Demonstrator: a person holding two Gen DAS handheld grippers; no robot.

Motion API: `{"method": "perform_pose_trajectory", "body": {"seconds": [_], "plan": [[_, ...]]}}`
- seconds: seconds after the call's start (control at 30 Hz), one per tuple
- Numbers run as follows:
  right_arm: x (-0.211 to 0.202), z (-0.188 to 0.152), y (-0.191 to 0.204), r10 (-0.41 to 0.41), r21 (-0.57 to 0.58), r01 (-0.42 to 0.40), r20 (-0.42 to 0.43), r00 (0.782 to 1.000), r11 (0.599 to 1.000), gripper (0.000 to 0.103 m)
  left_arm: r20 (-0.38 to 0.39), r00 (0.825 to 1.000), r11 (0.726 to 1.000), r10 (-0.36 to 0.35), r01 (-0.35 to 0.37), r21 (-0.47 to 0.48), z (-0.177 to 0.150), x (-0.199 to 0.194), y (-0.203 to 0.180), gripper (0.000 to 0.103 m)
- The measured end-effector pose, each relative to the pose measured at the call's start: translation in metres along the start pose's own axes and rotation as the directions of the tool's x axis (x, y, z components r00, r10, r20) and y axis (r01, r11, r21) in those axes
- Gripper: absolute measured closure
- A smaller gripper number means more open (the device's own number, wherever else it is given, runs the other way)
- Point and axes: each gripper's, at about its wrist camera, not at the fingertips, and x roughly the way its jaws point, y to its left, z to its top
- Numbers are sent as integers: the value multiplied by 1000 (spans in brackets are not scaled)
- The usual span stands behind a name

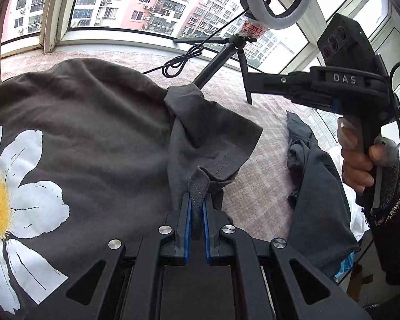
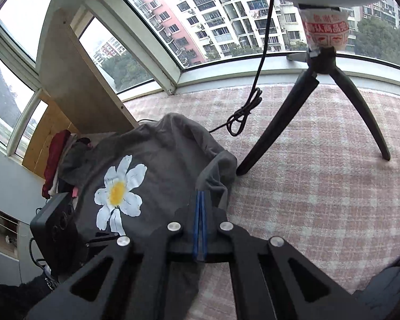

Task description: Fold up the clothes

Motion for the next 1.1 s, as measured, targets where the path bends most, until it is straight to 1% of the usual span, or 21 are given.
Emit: {"method": "perform_pose_trajectory", "body": {"seconds": [0.03, 0.17, 0.23, 0.27, 0.3, 0.33, 0.4, 0.53, 0.57, 0.63, 0.7, 0.73, 0.77, 0.8, 0.83, 0.9, 0.93, 1.03, 1.1], "plan": [[-2, 4, 1, 1, 2, -1, 6, 1000, 1000, 102, 4, 1000, 1000, 3, -3, -7, -1, -1, 2, 96], [12, -9, -11, -63, 15, 64, -62, 996, 998, 100, 17, 1000, 999, 16, -15, -36, -5, -7, 10, 96], [20, -16, -17, -95, 19, 97, -96, 991, 995, 83, 24, 999, 998, 23, -21, -51, -7, -9, 14, 96], [23, -19, -21, -111, 21, 114, -113, 987, 993, 71, 27, 999, 998, 26, -24, -58, -9, -11, 16, 96], [27, -22, -24, -126, 23, 130, -130, 983, 991, 64, 25, 999, 998, 32, -31, -54, -9, -10, 16, 96], [31, -25, -27, -142, 24, 147, -147, 979, 989, 60, 19, 999, 998, 38, -37, -46, -9, -8, 15, 96], [38, -32, -33, -172, 26, 180, -181, 968, 983, 57, 7, 999, 998, 45, -44, -35, -10, -6, 13, 96], [53, -44, -46, -231, 26, 245, -248, 941, 969, 57, -16, 998, 998, 57, -58, -18, -9, -1, 8, 96], [54, -48, -50, -217, 41, 235, -256, 942, 971, 57, -21, 998, 998, 60, -60, -10, -9, 0, 7, 96], [54, -55, -56, -155, 79, 181, -258, 954, 980, 57, -24, 998, 998, 65, -65, 1, -7, -1, 6, 96], [57, -59, -58, -122, 77, 147, -266, 956, 986, 57, -26, 997, 998, 69, -69, 7, -6, -1, 6, 96], [58, -61, -58, -125, 64, 147, -266, 956, 987, 57, -27, 997, 997, 71, -71, 5, -6, 0, 6, 96], [57, -62, -58, -122, 56, 141, -263, 957, 988, 60, -28, 997, 997, 72, -72, 3, -5, 1, 6, 96], [56, -62, -59, -100, 59, 120, -258, 961, 991, 88, -29, 997, 997, 74, -74, 1, -5, 1, 7, 96], [53, -62, -61, -74, 77, 96, -250, 966, 992, 101, -29, 997, 997, 74, -74, -1, -5, 2, 7, 96], [42, -56, -62, -24, 120, 51, -219, 975, 991, 101, -24, 997, 997, 75, -75, -4, -5, 1, 7, 96], [34, -50, -58, -12, 113, 35, -196, 980, 993, 101, -22, 997, 997, 75, -75, -5, -5, 0, 7, 96], [13, -23, -34, 34, 75, -24, -132, 991, 997, 101, -8, 997, 997, 75, -75, -15, -6, -4, 7, 96], [13, -4, -8, 59, 21, -57, -111, 992, 998, 101, 16, 996, 996, 86, -85, -32, -7, -11, 8, 96]]}}
